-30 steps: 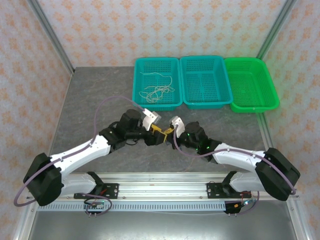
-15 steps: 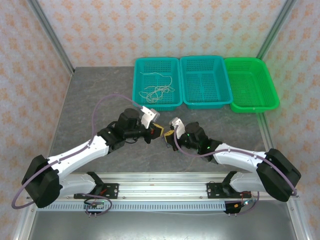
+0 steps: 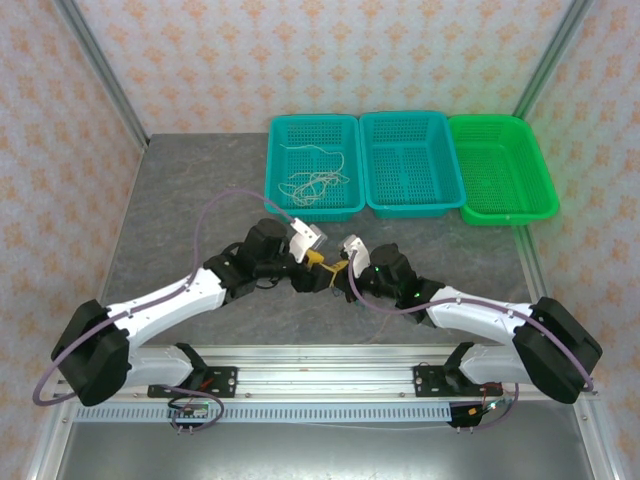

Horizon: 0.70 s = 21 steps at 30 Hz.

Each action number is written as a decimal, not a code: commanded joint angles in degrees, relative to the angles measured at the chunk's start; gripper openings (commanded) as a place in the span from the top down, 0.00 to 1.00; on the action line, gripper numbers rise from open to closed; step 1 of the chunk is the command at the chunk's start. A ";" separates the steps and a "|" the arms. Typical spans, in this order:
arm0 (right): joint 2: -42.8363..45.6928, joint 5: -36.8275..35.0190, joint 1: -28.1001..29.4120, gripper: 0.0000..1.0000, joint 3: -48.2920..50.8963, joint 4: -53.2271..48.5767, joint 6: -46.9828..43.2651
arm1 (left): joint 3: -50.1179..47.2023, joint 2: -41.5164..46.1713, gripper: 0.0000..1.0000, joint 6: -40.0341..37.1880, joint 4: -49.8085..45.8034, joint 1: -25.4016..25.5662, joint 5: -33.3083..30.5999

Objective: Untangle the cables

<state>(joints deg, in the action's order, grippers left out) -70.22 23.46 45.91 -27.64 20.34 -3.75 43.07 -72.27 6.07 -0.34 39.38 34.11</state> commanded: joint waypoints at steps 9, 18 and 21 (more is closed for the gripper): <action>-0.10 -11.53 -0.30 0.94 0.01 -0.27 2.22 | 2.07 0.55 1.00 0.97 4.40 0.26 -4.41; -6.95 -37.32 -0.80 0.77 2.03 -2.05 17.78 | -1.02 14.28 1.00 8.96 0.31 -1.65 -22.94; -9.17 -40.33 -2.38 0.76 3.20 -2.36 24.35 | 0.38 17.45 1.00 8.85 -6.06 -1.67 -29.75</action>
<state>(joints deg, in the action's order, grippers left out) -76.55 -4.62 46.30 -27.49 23.75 11.55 41.15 -59.20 12.80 -2.22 38.85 16.67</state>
